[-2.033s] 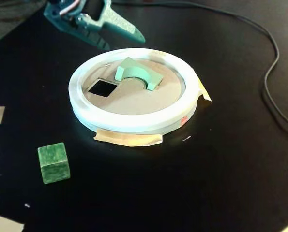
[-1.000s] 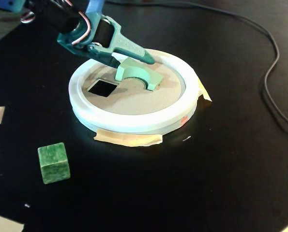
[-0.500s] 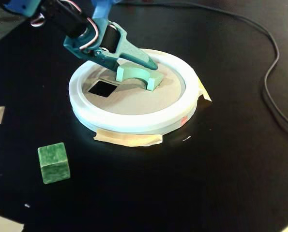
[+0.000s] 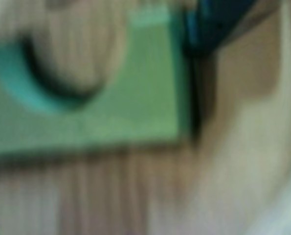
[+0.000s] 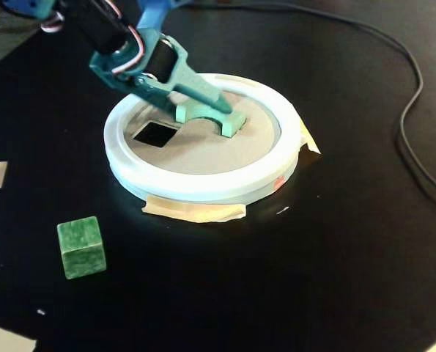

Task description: Pick up the U shape block and drop it in corresponding U shaped hole

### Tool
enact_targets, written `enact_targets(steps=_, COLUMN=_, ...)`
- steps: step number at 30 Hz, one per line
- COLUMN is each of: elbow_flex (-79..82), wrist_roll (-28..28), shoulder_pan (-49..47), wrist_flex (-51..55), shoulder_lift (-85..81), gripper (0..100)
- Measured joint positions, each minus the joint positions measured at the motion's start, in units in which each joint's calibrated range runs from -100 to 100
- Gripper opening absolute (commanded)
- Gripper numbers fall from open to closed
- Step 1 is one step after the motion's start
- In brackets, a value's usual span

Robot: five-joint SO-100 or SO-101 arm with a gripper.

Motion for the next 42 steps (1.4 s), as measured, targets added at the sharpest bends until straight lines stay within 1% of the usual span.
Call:
enact_targets(steps=9, elbow_flex=0.10, wrist_roll=0.00, shoulder_pan=0.50, wrist_flex=14.06, shoulder_lift=-14.36, gripper=84)
enact_targets(steps=12, elbow_flex=0.10, wrist_roll=2.05, shoulder_pan=1.80, wrist_flex=20.56, shoulder_lift=-18.55, gripper=84)
enact_targets(steps=13, elbow_flex=0.10, wrist_roll=3.76, shoulder_pan=3.10, wrist_flex=24.64, shoulder_lift=-20.60, gripper=84)
enact_targets(steps=16, elbow_flex=0.10, wrist_roll=6.01, shoulder_pan=5.79, wrist_flex=31.13, shoulder_lift=-23.81, gripper=84)
enact_targets(steps=18, elbow_flex=0.10, wrist_roll=7.37, shoulder_pan=7.29, wrist_flex=38.51, shoulder_lift=-26.21, gripper=84)
enact_targets(steps=19, elbow_flex=0.10, wrist_roll=7.72, shoulder_pan=7.99, wrist_flex=40.54, shoulder_lift=-26.84, gripper=84)
enact_targets(steps=22, elbow_flex=0.10, wrist_roll=9.52, shoulder_pan=11.59, wrist_flex=47.72, shoulder_lift=-29.78, gripper=84)
enact_targets(steps=23, elbow_flex=0.10, wrist_roll=11.23, shoulder_pan=13.49, wrist_flex=50.15, shoulder_lift=-31.74, gripper=84)
enact_targets(steps=26, elbow_flex=0.20, wrist_roll=14.16, shoulder_pan=17.98, wrist_flex=52.96, shoulder_lift=-35.76, gripper=83)
enact_targets(steps=27, elbow_flex=0.10, wrist_roll=15.19, shoulder_pan=20.58, wrist_flex=53.54, shoulder_lift=-37.72, gripper=83)
enact_targets(steps=28, elbow_flex=0.49, wrist_roll=16.80, shoulder_pan=25.37, wrist_flex=54.41, shoulder_lift=-41.11, gripper=84)
enact_targets(steps=31, elbow_flex=3.03, wrist_roll=19.15, shoulder_pan=32.07, wrist_flex=55.29, shoulder_lift=-46.72, gripper=84)
enact_targets(steps=32, elbow_flex=4.29, wrist_roll=19.73, shoulder_pan=35.36, wrist_flex=55.38, shoulder_lift=-49.22, gripper=84)
enact_targets(steps=33, elbow_flex=7.13, wrist_roll=20.32, shoulder_pan=41.16, wrist_flex=55.38, shoulder_lift=-53.50, gripper=84)
enact_targets(steps=37, elbow_flex=14.54, wrist_roll=21.49, shoulder_pan=50.85, wrist_flex=55.38, shoulder_lift=-63.04, gripper=83)
enact_targets(steps=38, elbow_flex=17.76, wrist_roll=21.54, shoulder_pan=54.25, wrist_flex=55.38, shoulder_lift=-68.12, gripper=83)
enact_targets(steps=42, elbow_flex=24.89, wrist_roll=21.78, shoulder_pan=56.14, wrist_flex=55.38, shoulder_lift=-79.18, gripper=83)
